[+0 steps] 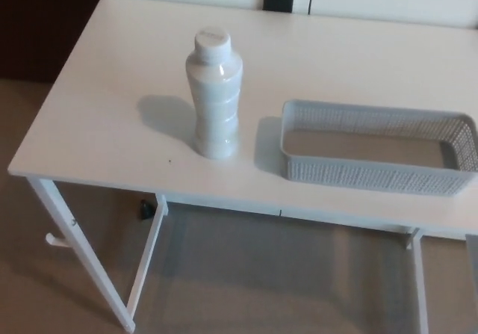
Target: The robot walk up to a desk on which a bottle is kept on the left hand side and a container is kept on the right hand side. The robot uses its left hand to pick up the bottle and places it in the container.
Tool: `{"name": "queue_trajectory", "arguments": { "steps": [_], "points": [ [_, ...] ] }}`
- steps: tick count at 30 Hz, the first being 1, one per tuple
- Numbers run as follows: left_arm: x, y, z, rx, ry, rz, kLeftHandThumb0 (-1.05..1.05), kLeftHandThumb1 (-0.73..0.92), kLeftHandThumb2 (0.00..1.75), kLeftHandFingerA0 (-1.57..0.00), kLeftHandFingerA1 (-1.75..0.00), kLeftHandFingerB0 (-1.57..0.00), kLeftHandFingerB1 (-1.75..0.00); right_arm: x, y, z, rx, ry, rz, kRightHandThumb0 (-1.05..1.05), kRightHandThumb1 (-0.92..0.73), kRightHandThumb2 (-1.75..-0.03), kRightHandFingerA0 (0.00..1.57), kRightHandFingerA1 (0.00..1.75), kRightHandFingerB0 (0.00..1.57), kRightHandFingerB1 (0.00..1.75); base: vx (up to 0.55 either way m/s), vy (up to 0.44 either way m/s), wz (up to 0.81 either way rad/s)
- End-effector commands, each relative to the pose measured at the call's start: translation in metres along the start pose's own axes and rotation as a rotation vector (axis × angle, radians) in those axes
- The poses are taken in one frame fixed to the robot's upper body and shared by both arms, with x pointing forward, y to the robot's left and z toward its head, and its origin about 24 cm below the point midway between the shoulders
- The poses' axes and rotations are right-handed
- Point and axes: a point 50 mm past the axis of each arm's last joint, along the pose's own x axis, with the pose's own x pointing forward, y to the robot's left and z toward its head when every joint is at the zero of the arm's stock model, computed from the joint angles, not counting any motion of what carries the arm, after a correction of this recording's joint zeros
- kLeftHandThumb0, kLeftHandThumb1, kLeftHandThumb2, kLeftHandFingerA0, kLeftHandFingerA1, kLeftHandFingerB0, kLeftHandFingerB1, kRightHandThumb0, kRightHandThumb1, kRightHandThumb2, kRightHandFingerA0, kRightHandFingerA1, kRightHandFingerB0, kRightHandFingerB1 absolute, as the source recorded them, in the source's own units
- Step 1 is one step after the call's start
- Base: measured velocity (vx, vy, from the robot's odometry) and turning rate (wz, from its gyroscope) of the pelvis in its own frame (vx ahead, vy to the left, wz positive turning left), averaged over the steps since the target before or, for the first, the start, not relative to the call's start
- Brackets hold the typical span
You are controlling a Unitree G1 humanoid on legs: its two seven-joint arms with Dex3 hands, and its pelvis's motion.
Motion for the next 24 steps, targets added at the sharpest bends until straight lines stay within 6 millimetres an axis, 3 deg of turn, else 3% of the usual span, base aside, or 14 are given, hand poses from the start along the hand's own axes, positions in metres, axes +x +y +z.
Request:
{"name": "queue_trajectory", "arguments": {
  "steps": [1, 2, 3, 12, 13, 15, 16, 17, 20, 23, 24],
  "points": [
    [0.001, 0.004, 0.007, -0.005, -0.006, 0.024, -0.09, 0.33, 0.82, -0.39, -0.59, -0.15, -0.48, 0.000, -0.003, 0.004, 0.008, -0.004, -0.028, -0.51, -0.40, -0.53, 0.29, 0.41, 0.25, 0.38, 0.01, -0.085, 0.08],
    [0.001, 0.004, 0.007, -0.003, -0.008, 0.024, -0.10, 0.33, 0.82, -0.38, -0.59, -0.14, -0.48, 0.000, -0.003, 0.004, 0.003, -0.009, -0.026, -0.56, -0.34, -0.70, 0.24, 0.50, 0.19, 0.46, 0.00, -0.100, 0.06],
    [0.001, 0.003, 0.008, 0.008, -0.010, 0.021, -0.12, 0.35, 0.83, -0.38, -0.59, -0.14, -0.47, 0.000, -0.002, 0.004, -0.005, -0.014, -0.019, -0.52, -0.40, -0.53, 0.27, 0.42, 0.24, 0.39, 0.00, -0.099, 0.06],
    [0.003, 0.001, 0.012, 0.028, -0.021, 0.008, -0.15, 0.34, 0.83, -0.44, -0.61, -0.15, -0.48, 0.002, 0.001, 0.008, -0.014, -0.025, -0.008, -0.51, -0.43, -0.53, 0.24, 0.42, 0.24, 0.42, 0.03, -0.303, 0.16],
    [0.004, 0.001, 0.013, 0.030, -0.021, 0.011, -0.15, 0.33, 0.82, -0.44, -0.61, -0.15, -0.48, 0.002, 0.002, 0.008, -0.013, -0.025, -0.005, -0.29, -0.21, -0.84, 0.13, 0.56, 0.13, 0.55, 0.09, -0.162, 0.06],
    [0.004, 0.001, 0.013, 0.033, -0.022, 0.014, -0.15, 0.33, 0.82, -0.43, -0.61, -0.15, -0.48, 0.002, 0.002, 0.008, -0.020, -0.024, -0.002, -0.29, -0.22, -0.85, 0.13, 0.55, 0.12, 0.55, 0.08, -0.117, 0.03],
    [0.004, 0.001, 0.013, 0.035, -0.024, 0.015, -0.15, 0.33, 0.82, -0.43, -0.61, -0.15, -0.48, 0.002, 0.002, 0.009, -0.030, -0.022, -0.004, -0.29, -0.22, -0.85, 0.13, 0.55, 0.12, 0.55, 0.00, 0.000, 0.00],
    [0.004, 0.001, 0.014, 0.037, -0.026, 0.014, -0.19, 0.49, 0.54, -0.55, -0.42, -0.27, -0.31, 0.003, 0.002, 0.009, -0.032, -0.023, -0.004, -0.53, -0.43, -0.53, 0.23, 0.42, 0.23, 0.42, 0.00, 0.000, 0.00],
    [0.005, 0.001, 0.015, 0.035, -0.031, 0.005, -0.19, 0.49, 0.54, -0.55, -0.42, -0.26, -0.31, 0.004, 0.003, 0.010, -0.032, -0.023, -0.005, -0.55, -0.42, -0.53, 0.24, 0.41, 0.23, 0.41, 0.05, 0.031, -0.06],
    [0.005, 0.000, 0.017, 0.036, -0.036, 0.001, -0.18, 0.52, 0.55, -0.52, -0.42, -0.25, -0.30, 0.004, 0.004, 0.011, -0.028, -0.024, -0.012, -0.52, -0.41, -0.53, 0.28, 0.42, 0.26, 0.42, 0.07, 0.138, -0.08],
    [0.005, -0.001, 0.018, 0.028, -0.040, -0.005, -0.15, 0.34, 0.83, -0.41, -0.60, -0.12, -0.47, 0.005, 0.004, 0.011, -0.034, -0.026, -0.022, -0.53, -0.42, -0.53, 0.27, 0.40, 0.25, 0.41, 0.06, 0.182, -0.14]
  ]
}}
